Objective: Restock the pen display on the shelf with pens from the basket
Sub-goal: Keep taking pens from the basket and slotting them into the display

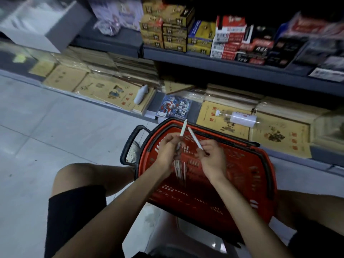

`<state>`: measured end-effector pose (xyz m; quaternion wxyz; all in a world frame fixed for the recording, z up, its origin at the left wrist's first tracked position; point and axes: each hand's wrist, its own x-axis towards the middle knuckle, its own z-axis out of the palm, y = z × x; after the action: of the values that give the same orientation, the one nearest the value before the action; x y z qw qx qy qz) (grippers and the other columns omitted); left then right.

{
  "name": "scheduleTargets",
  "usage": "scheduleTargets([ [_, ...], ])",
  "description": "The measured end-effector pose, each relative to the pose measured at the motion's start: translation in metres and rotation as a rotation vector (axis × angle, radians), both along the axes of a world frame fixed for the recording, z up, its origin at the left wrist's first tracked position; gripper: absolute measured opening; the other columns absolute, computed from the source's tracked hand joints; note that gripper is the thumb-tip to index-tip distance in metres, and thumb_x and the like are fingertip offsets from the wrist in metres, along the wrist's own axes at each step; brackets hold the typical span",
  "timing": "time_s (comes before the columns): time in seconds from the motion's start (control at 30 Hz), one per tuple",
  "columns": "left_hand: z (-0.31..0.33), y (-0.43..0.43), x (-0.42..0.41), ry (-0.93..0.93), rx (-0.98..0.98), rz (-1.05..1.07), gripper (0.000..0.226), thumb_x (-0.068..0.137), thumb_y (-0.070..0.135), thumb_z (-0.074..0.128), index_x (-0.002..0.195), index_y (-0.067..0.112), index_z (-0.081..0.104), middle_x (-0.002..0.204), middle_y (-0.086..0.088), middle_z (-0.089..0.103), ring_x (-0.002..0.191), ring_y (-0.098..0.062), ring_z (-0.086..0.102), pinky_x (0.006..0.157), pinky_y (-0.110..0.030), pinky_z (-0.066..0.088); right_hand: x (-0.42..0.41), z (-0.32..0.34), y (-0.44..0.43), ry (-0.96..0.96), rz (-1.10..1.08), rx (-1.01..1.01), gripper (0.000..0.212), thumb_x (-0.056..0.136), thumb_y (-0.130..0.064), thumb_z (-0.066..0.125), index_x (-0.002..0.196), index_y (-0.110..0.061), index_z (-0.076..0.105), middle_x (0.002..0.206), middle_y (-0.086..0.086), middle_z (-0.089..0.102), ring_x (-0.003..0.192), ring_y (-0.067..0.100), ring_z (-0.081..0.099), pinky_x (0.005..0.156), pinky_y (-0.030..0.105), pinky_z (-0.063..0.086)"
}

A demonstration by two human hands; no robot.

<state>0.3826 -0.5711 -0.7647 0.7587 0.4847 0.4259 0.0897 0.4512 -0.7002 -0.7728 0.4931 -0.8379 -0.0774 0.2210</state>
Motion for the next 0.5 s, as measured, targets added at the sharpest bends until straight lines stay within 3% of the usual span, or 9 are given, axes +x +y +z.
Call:
scheduleTargets([
  [0.13,0.045,0.001,-0.003,-0.132,0.063,-0.048,0.022,0.102,0.011,0.052,0.082,0.01,0.06,0.066,-0.011,0.045,0.051,-0.019,0.031,0.056,-0.04,0.015,0.004,0.059,-0.018,-0.119,-0.051,0.029,0.019,0.088,-0.017,0.078,0.084,-0.033,0.07,0.08,-0.011,0.074,0.074,0.013,0.075,0.072,0.04,0.062],
  [0.2,0.064,0.003,-0.003,-0.185,0.095,-0.086,0.028,0.104,0.017,0.051,0.078,0.011,0.059,0.064,-0.01,0.042,0.052,-0.02,0.03,0.055,-0.038,0.018,0.006,0.088,-0.026,-0.162,-0.068,0.07,0.015,0.089,-0.017,0.078,0.084,-0.031,0.073,0.073,-0.01,0.074,0.066,0.009,0.073,0.068,0.042,0.063],
  [0.3,0.088,0.0,0.0,-0.254,0.1,-0.109,0.028,0.106,0.021,0.049,0.084,0.008,0.061,0.064,-0.007,0.044,0.054,-0.019,0.032,0.054,-0.034,0.025,0.011,0.131,-0.033,-0.217,-0.081,0.138,0.012,0.09,-0.018,0.078,0.084,-0.028,0.075,0.069,-0.009,0.073,0.066,0.004,0.072,0.069,0.036,0.063],
  [0.5,0.146,-0.019,0.026,-0.365,0.101,-0.16,0.031,0.11,0.024,0.041,0.095,0.013,0.066,0.073,-0.004,0.045,0.057,-0.017,0.033,0.055,-0.031,0.027,0.034,0.212,-0.041,-0.179,-0.052,0.339,0.003,0.094,-0.023,0.075,0.091,-0.023,0.077,0.073,-0.002,0.074,0.07,0.014,0.071,0.071,0.038,0.061],
])
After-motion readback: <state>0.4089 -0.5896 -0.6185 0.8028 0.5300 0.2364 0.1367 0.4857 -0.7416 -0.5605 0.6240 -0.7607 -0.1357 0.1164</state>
